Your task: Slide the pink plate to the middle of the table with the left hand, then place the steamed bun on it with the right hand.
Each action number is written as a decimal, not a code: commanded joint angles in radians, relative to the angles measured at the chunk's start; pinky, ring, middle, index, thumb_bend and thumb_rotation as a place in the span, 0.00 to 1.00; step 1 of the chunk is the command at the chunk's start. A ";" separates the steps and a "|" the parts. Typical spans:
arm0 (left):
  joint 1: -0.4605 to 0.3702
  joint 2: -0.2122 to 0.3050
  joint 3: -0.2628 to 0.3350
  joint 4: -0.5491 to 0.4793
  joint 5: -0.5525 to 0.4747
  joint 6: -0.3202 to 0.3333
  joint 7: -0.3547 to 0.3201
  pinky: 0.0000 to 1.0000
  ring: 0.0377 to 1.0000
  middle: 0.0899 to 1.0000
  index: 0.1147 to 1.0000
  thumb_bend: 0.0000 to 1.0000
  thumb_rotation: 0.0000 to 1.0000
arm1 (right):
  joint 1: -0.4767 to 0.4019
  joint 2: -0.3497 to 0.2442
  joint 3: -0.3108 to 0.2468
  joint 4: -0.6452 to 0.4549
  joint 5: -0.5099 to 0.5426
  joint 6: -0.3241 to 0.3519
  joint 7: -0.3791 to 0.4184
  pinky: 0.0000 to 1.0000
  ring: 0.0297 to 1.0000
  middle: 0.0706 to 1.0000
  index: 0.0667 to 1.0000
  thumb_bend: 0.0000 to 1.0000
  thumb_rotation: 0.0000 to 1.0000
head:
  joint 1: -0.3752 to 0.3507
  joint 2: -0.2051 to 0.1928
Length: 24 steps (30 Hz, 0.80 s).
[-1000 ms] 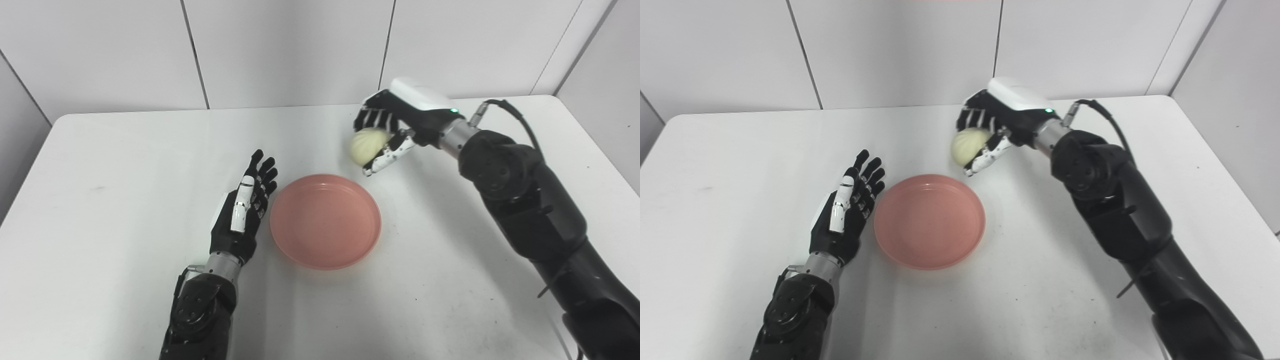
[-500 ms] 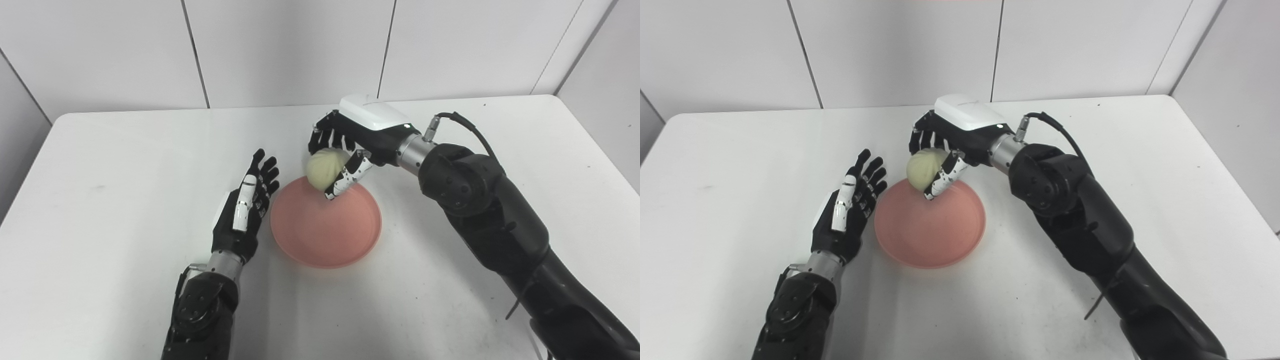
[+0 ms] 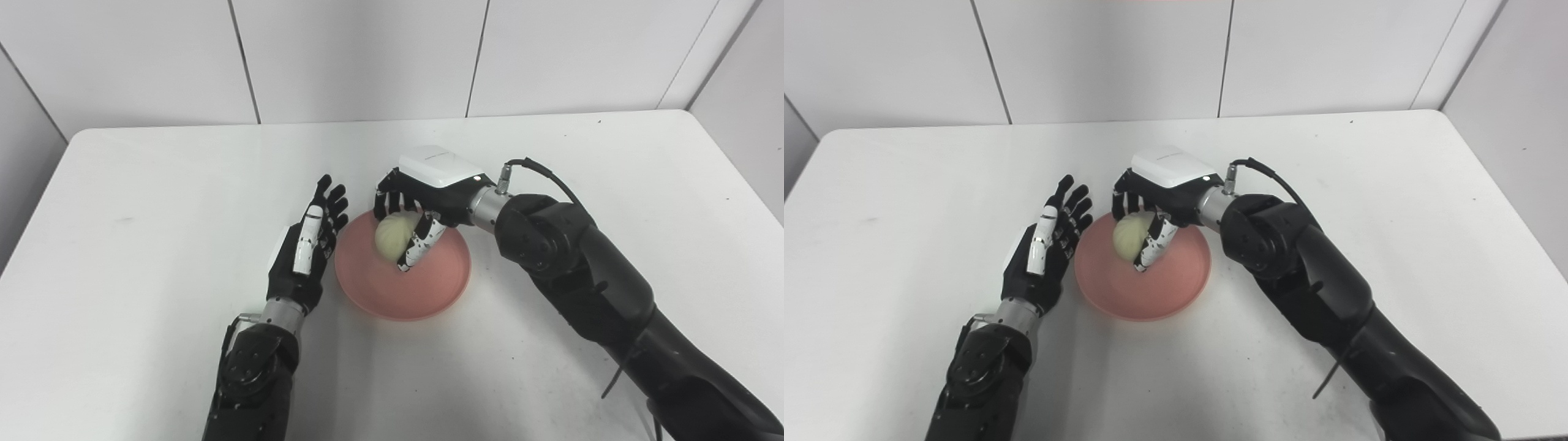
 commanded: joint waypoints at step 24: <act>0.038 0.003 -0.014 0.025 0.016 0.086 0.012 0.98 0.98 0.98 0.98 0.37 1.00 | -0.050 -0.005 0.086 0.021 -0.103 -0.041 0.109 0.58 0.61 0.57 0.47 0.52 0.09 | 0.005 0.008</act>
